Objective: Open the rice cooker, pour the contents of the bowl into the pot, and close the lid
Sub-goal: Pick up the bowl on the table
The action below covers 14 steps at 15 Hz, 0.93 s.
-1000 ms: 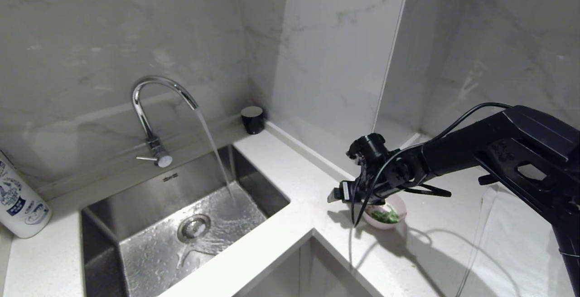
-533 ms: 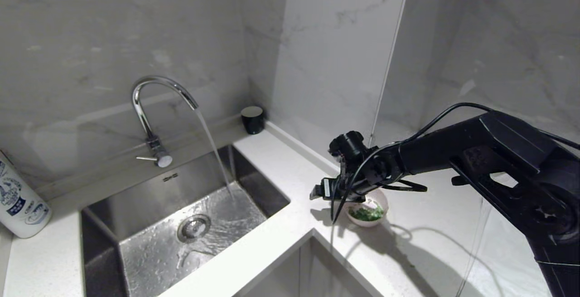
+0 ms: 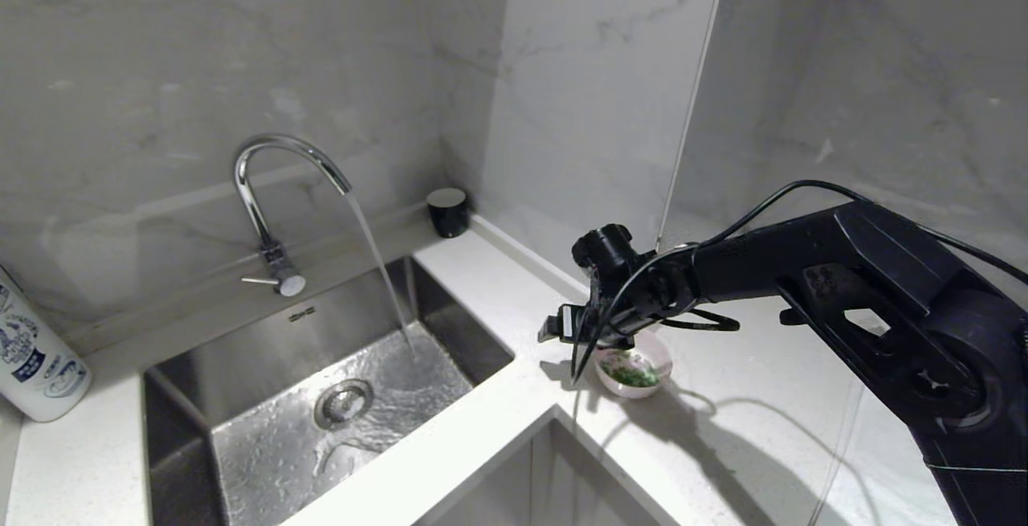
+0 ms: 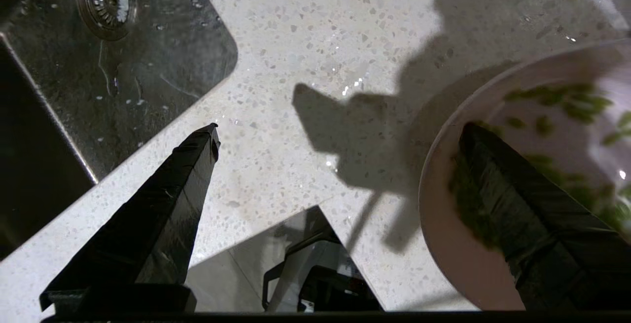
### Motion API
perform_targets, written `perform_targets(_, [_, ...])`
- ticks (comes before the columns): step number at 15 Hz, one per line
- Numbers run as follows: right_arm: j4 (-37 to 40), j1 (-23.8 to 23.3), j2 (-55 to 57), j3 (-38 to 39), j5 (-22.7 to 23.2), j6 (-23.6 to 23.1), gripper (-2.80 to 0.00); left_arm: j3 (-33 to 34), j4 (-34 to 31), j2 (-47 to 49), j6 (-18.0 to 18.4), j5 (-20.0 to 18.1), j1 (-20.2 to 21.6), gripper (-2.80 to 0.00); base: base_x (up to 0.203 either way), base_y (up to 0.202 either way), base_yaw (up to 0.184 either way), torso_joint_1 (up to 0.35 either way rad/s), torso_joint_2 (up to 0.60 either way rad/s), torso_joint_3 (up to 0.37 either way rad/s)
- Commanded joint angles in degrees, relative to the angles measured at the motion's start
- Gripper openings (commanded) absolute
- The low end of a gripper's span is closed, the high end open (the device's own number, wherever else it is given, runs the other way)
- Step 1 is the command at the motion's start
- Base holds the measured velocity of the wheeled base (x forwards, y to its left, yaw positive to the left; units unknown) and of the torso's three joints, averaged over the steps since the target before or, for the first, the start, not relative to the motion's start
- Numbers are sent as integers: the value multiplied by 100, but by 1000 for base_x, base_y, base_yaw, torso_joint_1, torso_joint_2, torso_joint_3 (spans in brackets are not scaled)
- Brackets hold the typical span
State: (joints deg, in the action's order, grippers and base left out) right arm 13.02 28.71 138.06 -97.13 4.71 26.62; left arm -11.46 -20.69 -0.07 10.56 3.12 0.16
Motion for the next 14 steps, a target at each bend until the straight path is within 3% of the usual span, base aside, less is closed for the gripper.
perform_targets(1, [118, -34, -285, 56, 4, 2, 0, 3, -14, -10, 8, 5, 2, -280, 0, 0, 0, 0, 0, 0])
perform_targets(7, [169, -63, -1153, 691, 6, -6, 0, -15, 3, -10, -126, -5, -7, -280, 0, 0, 0, 0, 0, 0])
perform_targets(14, [243, -32, -4662, 2031, -252, -89, 0, -423, 356, 332, -231, -119, -7, -280, 0, 0, 0, 0, 0, 0])
